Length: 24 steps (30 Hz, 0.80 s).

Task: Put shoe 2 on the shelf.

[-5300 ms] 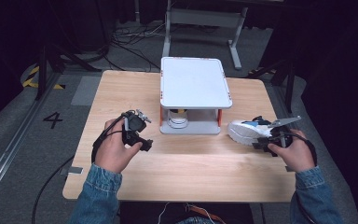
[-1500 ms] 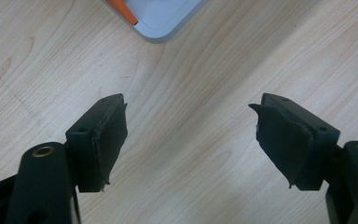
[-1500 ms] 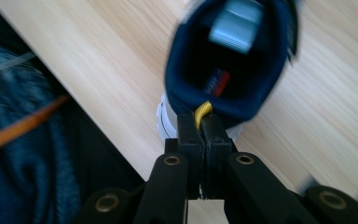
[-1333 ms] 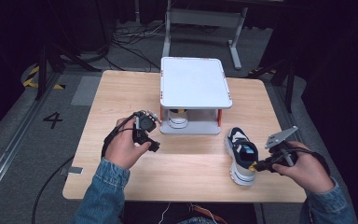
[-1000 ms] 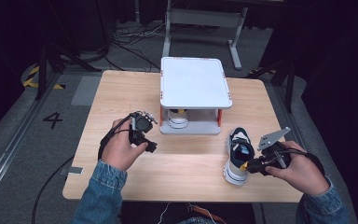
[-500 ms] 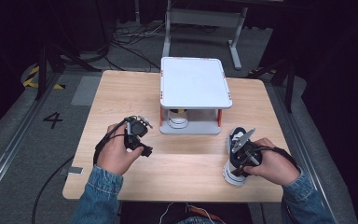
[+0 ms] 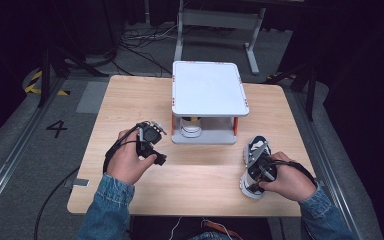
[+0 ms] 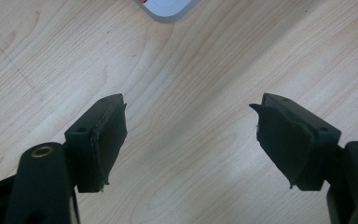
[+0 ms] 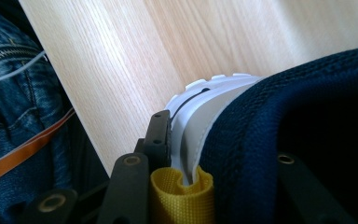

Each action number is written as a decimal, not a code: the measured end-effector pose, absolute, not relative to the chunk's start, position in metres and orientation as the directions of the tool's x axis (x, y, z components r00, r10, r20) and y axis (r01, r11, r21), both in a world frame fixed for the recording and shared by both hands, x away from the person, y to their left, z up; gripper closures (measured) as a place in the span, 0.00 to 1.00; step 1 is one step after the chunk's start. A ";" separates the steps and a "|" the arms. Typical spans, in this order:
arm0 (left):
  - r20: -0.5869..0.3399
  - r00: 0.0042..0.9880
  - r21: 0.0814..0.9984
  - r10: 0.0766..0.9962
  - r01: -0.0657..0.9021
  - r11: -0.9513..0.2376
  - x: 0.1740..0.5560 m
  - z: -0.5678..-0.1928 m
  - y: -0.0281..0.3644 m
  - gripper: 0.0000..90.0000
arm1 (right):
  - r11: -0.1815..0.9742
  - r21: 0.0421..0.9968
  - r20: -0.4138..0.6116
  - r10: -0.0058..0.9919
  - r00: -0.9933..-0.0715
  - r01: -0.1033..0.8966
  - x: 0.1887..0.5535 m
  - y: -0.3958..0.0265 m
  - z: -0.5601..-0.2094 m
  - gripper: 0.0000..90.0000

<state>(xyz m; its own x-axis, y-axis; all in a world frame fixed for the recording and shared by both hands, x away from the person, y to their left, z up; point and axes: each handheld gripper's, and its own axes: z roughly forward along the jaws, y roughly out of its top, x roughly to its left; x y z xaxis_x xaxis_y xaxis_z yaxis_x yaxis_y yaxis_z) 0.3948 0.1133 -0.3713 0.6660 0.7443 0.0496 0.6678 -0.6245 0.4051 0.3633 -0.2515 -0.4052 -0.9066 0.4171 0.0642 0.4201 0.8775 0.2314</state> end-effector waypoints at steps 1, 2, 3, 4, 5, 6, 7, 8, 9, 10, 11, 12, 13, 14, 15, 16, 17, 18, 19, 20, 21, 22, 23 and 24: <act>0.050 0.666 0.405 0.744 0.668 -0.625 0.395 -0.371 0.113 0.28 | 0.881 0.248 0.056 0.403 -0.914 0.403 0.362 -0.251 -0.402 0.72; 0.048 0.662 0.407 0.748 0.671 -0.620 0.395 -0.372 0.114 0.28 | 0.881 0.248 0.056 0.403 -0.914 0.403 0.362 -0.251 -0.402 0.72; 0.047 0.661 0.404 0.749 0.673 -0.619 0.394 -0.371 0.115 0.28 | 0.886 0.262 0.044 0.386 -0.922 0.383 0.362 -0.250 -0.399 0.72; 0.045 0.657 0.405 0.752 0.676 -0.615 0.393 -0.372 0.116 0.28 | 0.893 0.277 0.030 0.362 -0.932 0.356 0.361 -0.248 -0.395 0.72; 0.049 0.658 0.405 0.752 0.675 -0.617 0.392 -0.372 0.117 0.28 | 0.900 0.285 0.024 0.338 -0.941 0.330 0.361 -0.245 -0.393 0.72; 0.044 0.653 0.405 0.756 0.680 -0.612 0.391 -0.372 0.119 0.28 | 0.903 0.290 0.020 0.326 -0.945 0.318 0.361 -0.242 -0.390 0.72; 0.048 0.648 0.406 0.760 0.683 -0.607 0.390 -0.372 0.121 0.28 | 0.906 0.294 0.021 0.311 -0.950 0.304 0.362 -0.239 -0.388 0.72; 0.047 0.642 0.407 0.765 0.687 -0.602 0.388 -0.371 0.124 0.28 | 0.906 0.303 0.021 0.304 -0.953 0.296 0.363 -0.235 -0.387 0.71; 0.046 0.637 0.408 0.769 0.691 -0.597 0.386 -0.371 0.126 0.28 | 0.912 0.305 0.016 0.284 -0.959 0.275 0.365 -0.229 -0.385 0.71; 0.045 0.631 0.412 0.774 0.694 -0.590 0.384 -0.371 0.128 0.28 | 0.915 0.309 0.012 0.270 -0.963 0.261 0.367 -0.225 -0.383 0.71; 0.048 0.627 0.410 0.777 0.697 -0.588 0.383 -0.371 0.131 0.28 | 0.918 0.310 0.008 0.256 -0.967 0.246 0.369 -0.221 -0.382 0.71; 0.050 0.617 0.409 0.785 0.705 -0.580 0.381 -0.371 0.134 0.28 | 0.919 0.313 0.009 0.248 -0.969 0.239 0.372 -0.216 -0.381 0.71; 0.050 0.611 0.412 0.790 0.708 -0.574 0.380 -0.371 0.137 0.28 | 0.923 0.316 0.006 0.231 -0.973 0.221 0.377 -0.211 -0.379 0.71; 0.050 0.606 0.412 0.794 0.712 -0.569 0.378 -0.371 0.139 0.27 | 0.928 0.311 0.003 0.214 -0.977 0.204 0.382 -0.206 -0.378 0.71; 0.051 0.604 0.411 0.795 0.713 -0.568 0.377 -0.372 0.140 0.27 | 0.932 0.309 -0.002 0.200 -0.980 0.189 0.387 -0.201 -0.378 0.71; 0.048 0.596 0.410 0.802 0.720 -0.559 0.375 -0.372 0.142 0.27 | 0.934 0.306 -0.006 0.194 -0.981 0.183 0.391 -0.198 -0.378 0.71; 0.051 0.594 0.411 0.803 0.720 -0.559 0.374 -0.373 0.145 0.27 | 0.940 0.293 -0.005 0.182 -0.983 0.172 0.398 -0.192 -0.378 0.70; 0.053 0.594 0.413 0.803 0.719 -0.559 0.373 -0.373 0.147 0.27 | 0.944 0.286 -0.010 0.174 -0.985 0.164 0.405 -0.188 -0.378 0.70; 0.056 0.594 0.418 0.802 0.716 -0.559 0.372 -0.374 0.149 0.26 | 0.948 0.276 -0.011 0.168 -0.986 0.159 0.411 -0.184 -0.379 0.70; 0.061 0.593 0.422 0.803 0.714 -0.559 0.370 -0.374 0.151 0.26 | 0.952 0.268 -0.014 0.158 -0.987 0.149 0.417 -0.179 -0.380 0.70; 0.061 0.593 0.422 0.803 0.714 -0.559 0.370 -0.374 0.151 0.26 | 0.952 0.268 -0.014 0.158 -0.987 0.149 0.417 -0.179 -0.380 0.70; 0.060 0.588 0.421 0.806 0.718 -0.555 0.368 -0.374 0.155 0.26 | 0.956 0.259 -0.014 0.149 -0.989 0.141 0.422 -0.175 -0.381 0.70; 0.061 0.583 0.423 0.810 0.720 -0.550 0.367 -0.374 0.157 0.26 | 0.960 0.251 -0.016 0.135 -0.991 0.127 0.431 -0.164 -0.381 0.69; 0.062 0.578 0.423 0.813 0.723 -0.546 0.366 -0.374 0.159 0.26 | 0.960 0.251 -0.016 0.135 -0.991 0.127 0.431 -0.164 -0.381 0.69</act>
<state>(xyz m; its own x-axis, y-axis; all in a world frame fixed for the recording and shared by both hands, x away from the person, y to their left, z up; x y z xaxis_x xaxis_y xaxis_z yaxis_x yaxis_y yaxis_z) 0.3662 0.1587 -0.3741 0.5784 0.8134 0.0624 0.7228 -0.5464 0.4231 0.4313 -0.1639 -0.3814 -0.9907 0.1350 -0.0158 0.1267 0.9598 0.2506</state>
